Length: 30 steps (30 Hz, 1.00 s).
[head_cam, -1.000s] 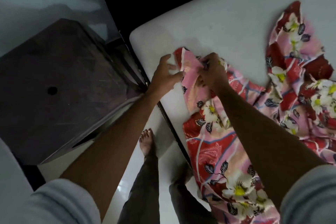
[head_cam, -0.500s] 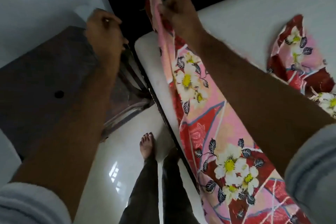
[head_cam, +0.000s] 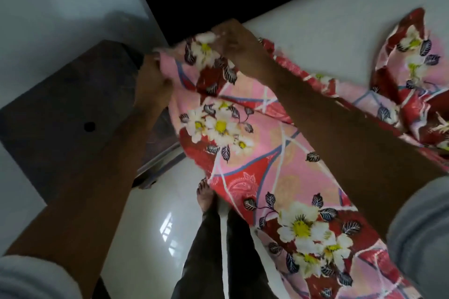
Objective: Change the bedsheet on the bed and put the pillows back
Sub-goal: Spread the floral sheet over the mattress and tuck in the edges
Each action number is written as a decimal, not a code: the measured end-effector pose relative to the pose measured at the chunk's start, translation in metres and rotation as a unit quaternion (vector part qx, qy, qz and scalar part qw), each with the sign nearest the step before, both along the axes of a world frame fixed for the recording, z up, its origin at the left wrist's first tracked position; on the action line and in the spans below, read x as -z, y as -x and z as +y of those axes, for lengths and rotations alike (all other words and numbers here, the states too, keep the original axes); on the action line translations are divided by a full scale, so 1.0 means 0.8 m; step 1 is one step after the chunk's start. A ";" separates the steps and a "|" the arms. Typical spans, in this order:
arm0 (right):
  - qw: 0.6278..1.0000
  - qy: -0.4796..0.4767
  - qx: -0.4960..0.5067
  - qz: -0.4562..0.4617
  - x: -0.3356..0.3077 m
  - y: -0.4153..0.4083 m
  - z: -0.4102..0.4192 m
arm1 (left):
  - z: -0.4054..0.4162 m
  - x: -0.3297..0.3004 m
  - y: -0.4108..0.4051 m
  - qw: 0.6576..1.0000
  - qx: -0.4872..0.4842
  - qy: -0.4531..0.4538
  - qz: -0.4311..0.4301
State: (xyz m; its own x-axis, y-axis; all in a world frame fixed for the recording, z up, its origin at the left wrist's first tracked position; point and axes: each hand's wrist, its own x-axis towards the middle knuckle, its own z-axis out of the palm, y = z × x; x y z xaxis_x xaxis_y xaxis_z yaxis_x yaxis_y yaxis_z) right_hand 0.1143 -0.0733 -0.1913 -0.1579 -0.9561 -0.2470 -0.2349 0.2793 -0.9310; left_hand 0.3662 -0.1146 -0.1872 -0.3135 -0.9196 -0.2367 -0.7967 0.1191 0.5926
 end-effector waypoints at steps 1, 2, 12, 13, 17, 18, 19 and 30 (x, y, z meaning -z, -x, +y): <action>0.998 -0.028 -0.005 0.051 0.002 0.016 0.032 | -0.006 0.029 0.030 1.000 -0.006 0.022 0.002; 0.994 -0.038 -0.003 0.101 0.005 0.032 0.068 | -0.002 0.029 0.037 0.999 0.011 0.030 -0.033; 0.920 -0.152 0.252 0.258 0.031 0.207 0.401 | 0.117 0.044 0.222 0.913 0.401 0.051 -0.044; 0.914 -0.183 0.269 0.242 0.034 0.225 0.412 | 0.126 0.046 0.240 0.907 0.414 0.046 -0.062; 0.901 -0.251 0.294 0.197 0.031 0.288 0.432 | 0.146 0.053 0.311 0.878 0.447 0.069 -0.157; 0.898 -0.256 0.289 0.212 0.029 0.300 0.433 | 0.147 0.053 0.324 0.873 0.445 0.067 -0.186; 0.895 -0.262 0.276 0.234 0.027 0.312 0.431 | 0.149 0.056 0.335 0.871 0.442 0.062 -0.206; 0.852 -0.393 0.205 0.280 0.034 0.390 0.338 | 0.079 0.062 0.442 0.877 0.455 0.089 -0.125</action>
State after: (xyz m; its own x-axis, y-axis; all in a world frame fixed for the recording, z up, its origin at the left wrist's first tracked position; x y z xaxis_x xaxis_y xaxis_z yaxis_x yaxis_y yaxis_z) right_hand -0.1978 0.1975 -0.2188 -0.7418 -0.3670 -0.5613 -0.3135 0.9297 -0.1936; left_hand 0.0129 -0.0517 -0.2368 -0.8959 -0.3442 -0.2809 -0.4255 0.8468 0.3194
